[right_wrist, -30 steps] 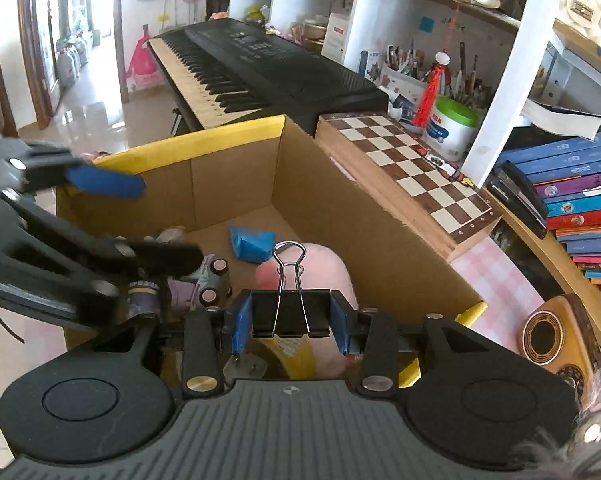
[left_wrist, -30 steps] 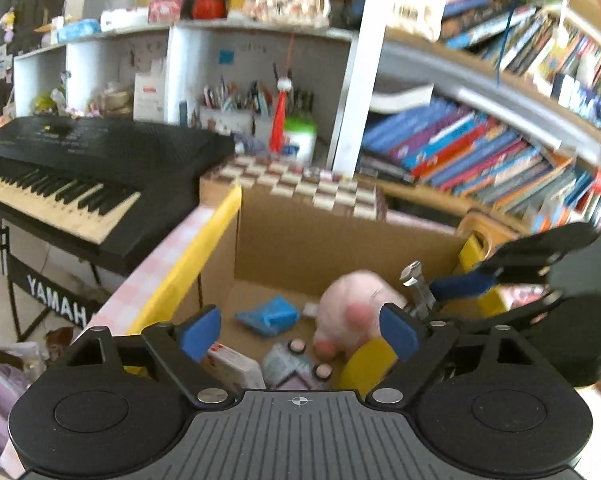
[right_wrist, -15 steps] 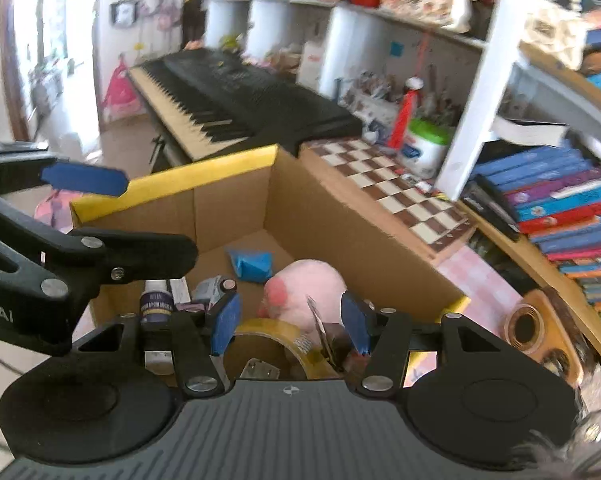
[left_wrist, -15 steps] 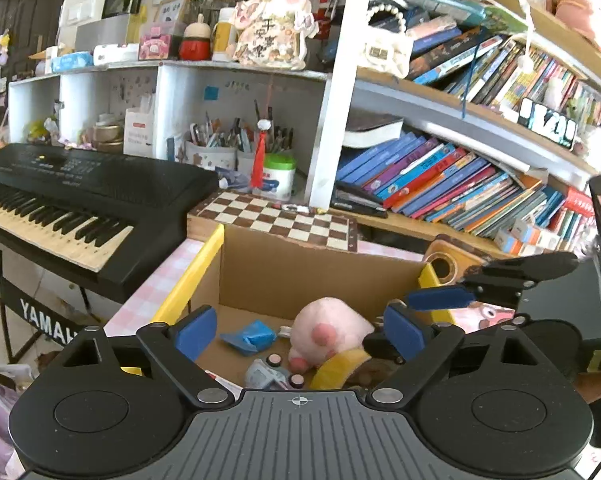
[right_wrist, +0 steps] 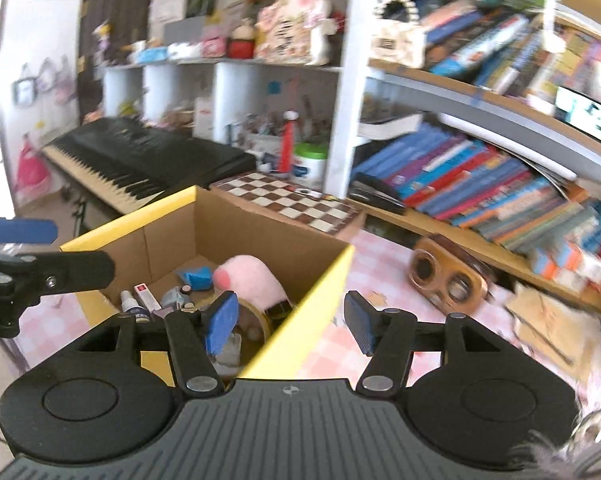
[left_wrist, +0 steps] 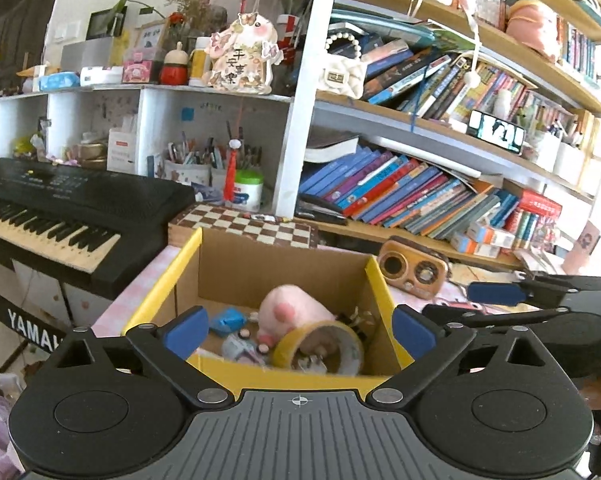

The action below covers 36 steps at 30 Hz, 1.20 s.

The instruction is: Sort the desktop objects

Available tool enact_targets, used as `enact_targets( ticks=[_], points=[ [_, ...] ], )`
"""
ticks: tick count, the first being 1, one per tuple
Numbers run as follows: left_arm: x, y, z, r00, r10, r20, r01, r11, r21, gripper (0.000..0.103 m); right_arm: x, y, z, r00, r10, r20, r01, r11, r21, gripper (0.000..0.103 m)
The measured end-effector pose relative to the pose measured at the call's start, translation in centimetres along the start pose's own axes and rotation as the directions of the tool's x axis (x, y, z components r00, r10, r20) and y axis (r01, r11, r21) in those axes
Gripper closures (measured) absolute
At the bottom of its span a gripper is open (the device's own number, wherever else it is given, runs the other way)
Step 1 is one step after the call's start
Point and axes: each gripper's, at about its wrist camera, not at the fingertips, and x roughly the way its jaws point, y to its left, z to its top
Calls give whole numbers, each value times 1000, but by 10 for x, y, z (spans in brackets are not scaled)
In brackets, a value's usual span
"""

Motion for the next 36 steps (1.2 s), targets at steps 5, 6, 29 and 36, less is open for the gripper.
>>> enact_targets(
  ticks=[5,6,29,36],
  points=[
    [-25,-1,-16,1000,-22,-15,22,1000,-4,1,-37,3,-24,997,-81,3,80,992,96,41],
    [-30,-2,-19,1000,-25,-17,25,1000,-3,1,-44,4,-29,995,-97,2,96,989,111,40],
    [-98,-28,-92,987,-93,-133,101,993,55,0,-152,45,-141,955,-269,-126,296,894,335,20],
    [-110,-34,-97,988,-95,-119,106,991,83,0,-162,45,-151,942,-296,-158,335,864,377,14]
  ],
)
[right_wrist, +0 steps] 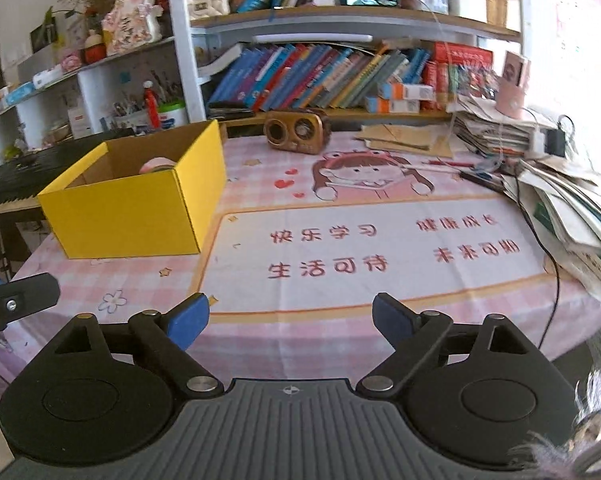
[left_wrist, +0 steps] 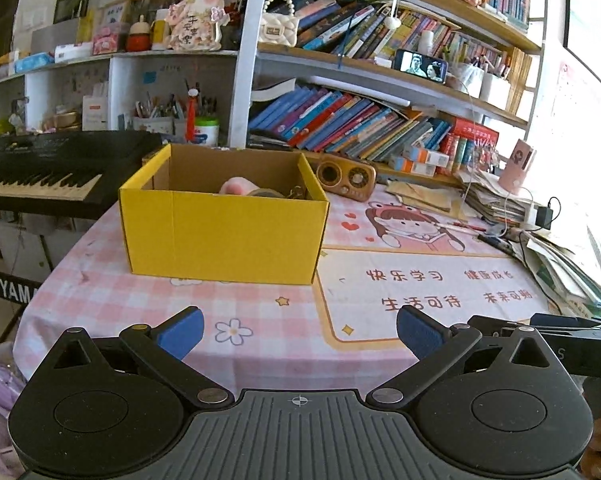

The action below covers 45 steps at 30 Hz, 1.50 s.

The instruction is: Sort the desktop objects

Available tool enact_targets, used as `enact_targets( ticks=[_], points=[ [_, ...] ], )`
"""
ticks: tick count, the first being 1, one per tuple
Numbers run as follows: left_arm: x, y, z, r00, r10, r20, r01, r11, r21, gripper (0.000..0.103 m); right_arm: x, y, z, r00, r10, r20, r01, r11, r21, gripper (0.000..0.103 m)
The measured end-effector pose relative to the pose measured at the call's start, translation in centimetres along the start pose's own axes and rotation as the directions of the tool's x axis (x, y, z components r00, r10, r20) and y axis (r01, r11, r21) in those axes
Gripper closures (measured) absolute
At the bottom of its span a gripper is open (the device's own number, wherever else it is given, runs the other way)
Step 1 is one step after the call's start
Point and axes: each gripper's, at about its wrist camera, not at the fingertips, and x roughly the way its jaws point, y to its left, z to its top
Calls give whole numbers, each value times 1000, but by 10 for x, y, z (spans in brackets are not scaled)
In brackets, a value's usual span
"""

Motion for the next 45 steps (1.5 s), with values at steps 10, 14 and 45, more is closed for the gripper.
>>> enact_targets(
  ticks=[10,14,45],
  points=[
    [-2,-1,-4,1000,-19,-8,19,1000,-25,0,-4,0,-2,1000,0,-11,0,1000,-10,12],
    [1,2,-5,1000,4,-28,-5,999,-44,0,-4,1,-2,1000,2,-15,-3,1000,-15,12],
    [1,7,-7,993,-121,15,122,983,-134,0,-3,0,0,999,17,-28,-18,999,-36,12]
  ],
)
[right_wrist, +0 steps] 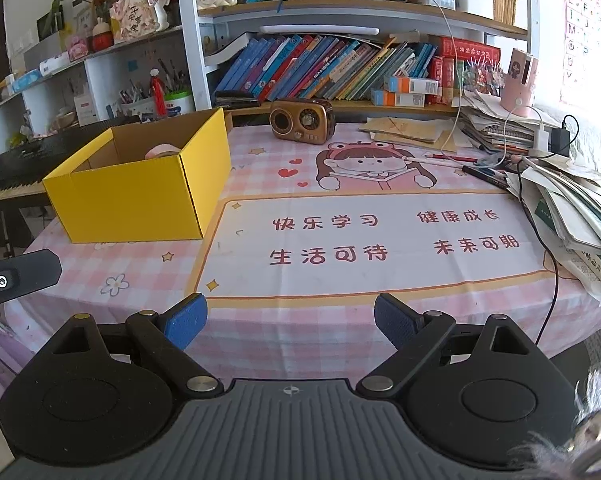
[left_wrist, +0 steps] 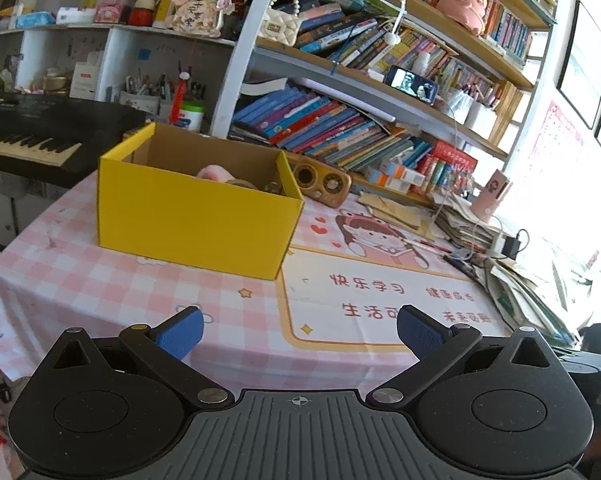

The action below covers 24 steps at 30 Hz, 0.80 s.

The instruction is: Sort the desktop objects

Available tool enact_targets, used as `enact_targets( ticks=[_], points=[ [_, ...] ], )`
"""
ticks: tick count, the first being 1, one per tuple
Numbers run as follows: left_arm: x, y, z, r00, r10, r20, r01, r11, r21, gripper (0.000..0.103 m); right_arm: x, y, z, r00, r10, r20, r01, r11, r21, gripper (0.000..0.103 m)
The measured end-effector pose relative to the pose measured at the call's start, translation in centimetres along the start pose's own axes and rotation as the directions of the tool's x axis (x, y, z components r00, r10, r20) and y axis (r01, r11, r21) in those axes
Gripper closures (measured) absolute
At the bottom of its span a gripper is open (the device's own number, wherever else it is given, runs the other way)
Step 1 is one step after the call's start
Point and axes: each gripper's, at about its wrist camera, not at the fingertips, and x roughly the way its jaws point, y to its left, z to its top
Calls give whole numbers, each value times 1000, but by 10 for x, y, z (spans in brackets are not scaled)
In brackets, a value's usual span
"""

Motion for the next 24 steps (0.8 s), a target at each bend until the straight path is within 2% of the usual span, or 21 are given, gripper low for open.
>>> enact_targets(
  ticks=[24],
  points=[
    [4,4,-3,999,14,-29,-15,999,-31,0,5,1,-3,1000,10,-24,-10,1000,-12,4]
  ],
)
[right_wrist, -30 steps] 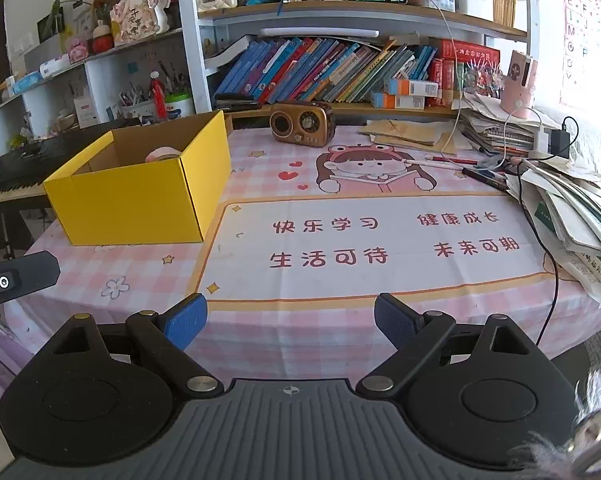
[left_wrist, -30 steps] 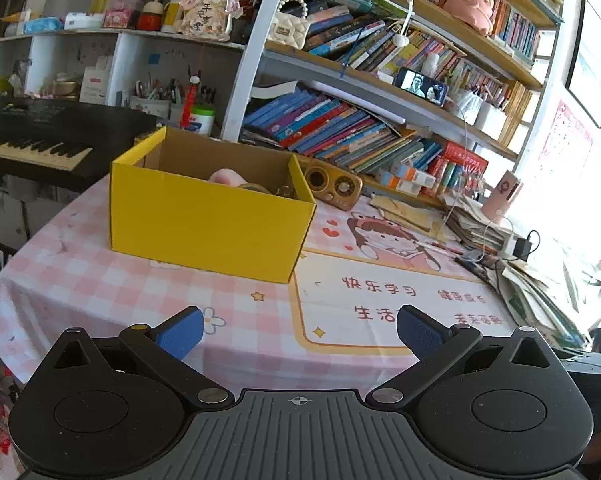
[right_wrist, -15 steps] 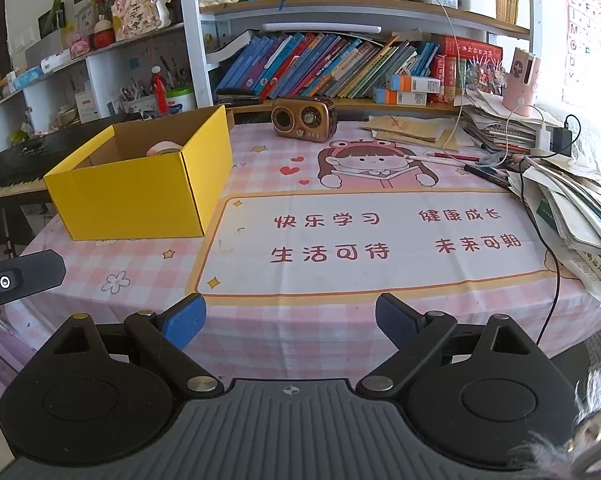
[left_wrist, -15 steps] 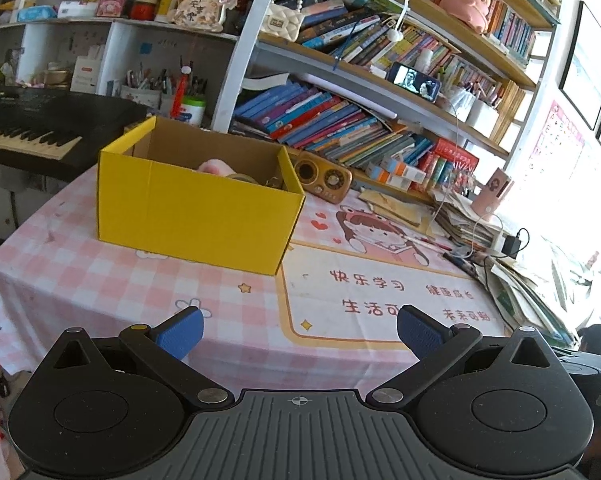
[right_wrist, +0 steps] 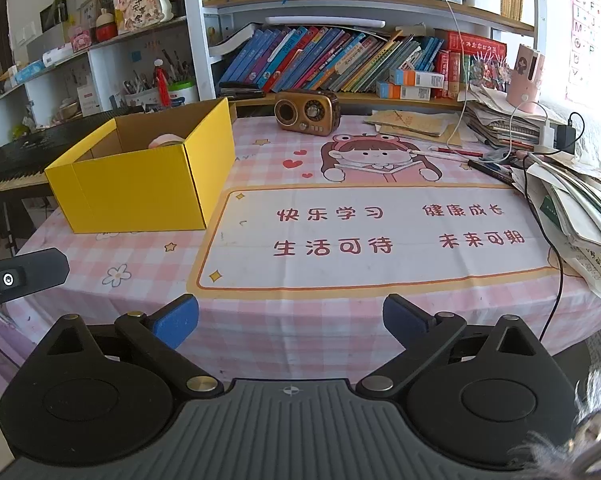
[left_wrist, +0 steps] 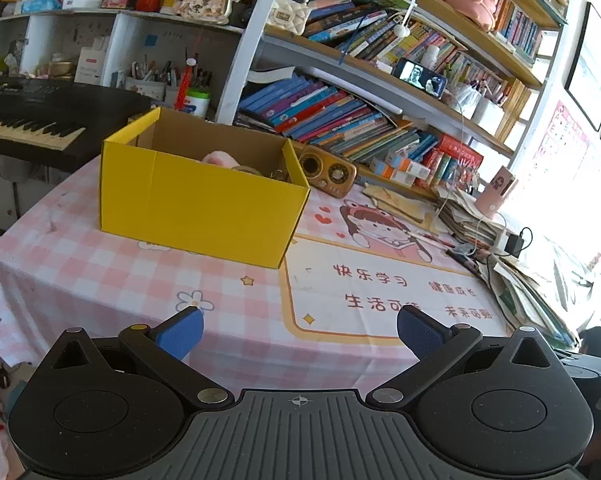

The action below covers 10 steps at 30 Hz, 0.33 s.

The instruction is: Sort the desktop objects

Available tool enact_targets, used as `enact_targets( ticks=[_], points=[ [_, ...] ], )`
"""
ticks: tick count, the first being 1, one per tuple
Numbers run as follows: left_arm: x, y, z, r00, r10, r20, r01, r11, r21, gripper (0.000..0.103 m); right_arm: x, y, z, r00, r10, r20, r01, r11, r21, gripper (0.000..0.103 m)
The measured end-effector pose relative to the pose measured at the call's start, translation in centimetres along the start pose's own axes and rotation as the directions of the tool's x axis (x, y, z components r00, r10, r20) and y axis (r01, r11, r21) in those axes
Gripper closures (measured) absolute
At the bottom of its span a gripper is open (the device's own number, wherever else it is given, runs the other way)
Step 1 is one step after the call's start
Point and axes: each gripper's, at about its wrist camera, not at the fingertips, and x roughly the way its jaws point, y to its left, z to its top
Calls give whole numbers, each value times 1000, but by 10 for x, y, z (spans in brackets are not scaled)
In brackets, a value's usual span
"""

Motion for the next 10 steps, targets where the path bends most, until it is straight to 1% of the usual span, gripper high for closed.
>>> enact_targets(
  ticks=[2,6,10],
  points=[
    [1,1,0,1000,5,-3,-5,1000,-2,0,0,0,0,1000,1,0,-1,1000,0,4],
    [2,0,-2,999,43,-11,-43,999,3,0,1,0,-1,1000,3,-4,-3,1000,0,4],
    [4,1,-3,999,39,-27,-39,999,-10,0,2,1,-2,1000,7,-9,-7,1000,1,4]
  ],
)
